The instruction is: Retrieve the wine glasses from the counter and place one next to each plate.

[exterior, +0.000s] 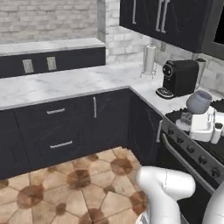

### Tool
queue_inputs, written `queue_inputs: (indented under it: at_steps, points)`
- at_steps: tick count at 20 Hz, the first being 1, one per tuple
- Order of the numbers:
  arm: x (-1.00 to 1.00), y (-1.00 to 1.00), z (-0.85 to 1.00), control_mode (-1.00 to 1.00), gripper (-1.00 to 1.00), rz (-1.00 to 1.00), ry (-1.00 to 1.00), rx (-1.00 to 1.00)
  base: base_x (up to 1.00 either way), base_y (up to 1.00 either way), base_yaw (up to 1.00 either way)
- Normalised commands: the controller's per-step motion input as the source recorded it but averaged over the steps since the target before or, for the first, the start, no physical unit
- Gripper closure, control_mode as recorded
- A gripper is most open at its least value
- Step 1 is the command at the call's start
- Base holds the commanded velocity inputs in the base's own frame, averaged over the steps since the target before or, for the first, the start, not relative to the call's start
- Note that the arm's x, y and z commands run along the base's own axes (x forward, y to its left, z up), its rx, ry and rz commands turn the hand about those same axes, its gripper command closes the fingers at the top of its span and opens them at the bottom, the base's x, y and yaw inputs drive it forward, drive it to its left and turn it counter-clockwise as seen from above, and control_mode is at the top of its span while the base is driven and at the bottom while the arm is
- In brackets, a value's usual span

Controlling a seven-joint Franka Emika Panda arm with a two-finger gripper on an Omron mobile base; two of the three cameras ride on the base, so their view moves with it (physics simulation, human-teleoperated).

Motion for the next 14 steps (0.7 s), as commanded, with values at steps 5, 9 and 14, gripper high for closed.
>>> queue_inputs:
  at_steps: [5, 9, 14]
  points:
    - [0.0, 0.0, 0.0, 1.0, 1.0, 0.0, 0.0, 0.0, -0.06, 0.9, 0.83]
    - [0.0, 0.0, 0.0, 1.0, 1.0, 0.0, 0.0, 0.0, -0.24, 0.98, 0.74]
    - [0.0, 0.0, 0.0, 1.0, 1.0, 0.0, 0.0, 0.0, -0.44, 1.0, 0.56]
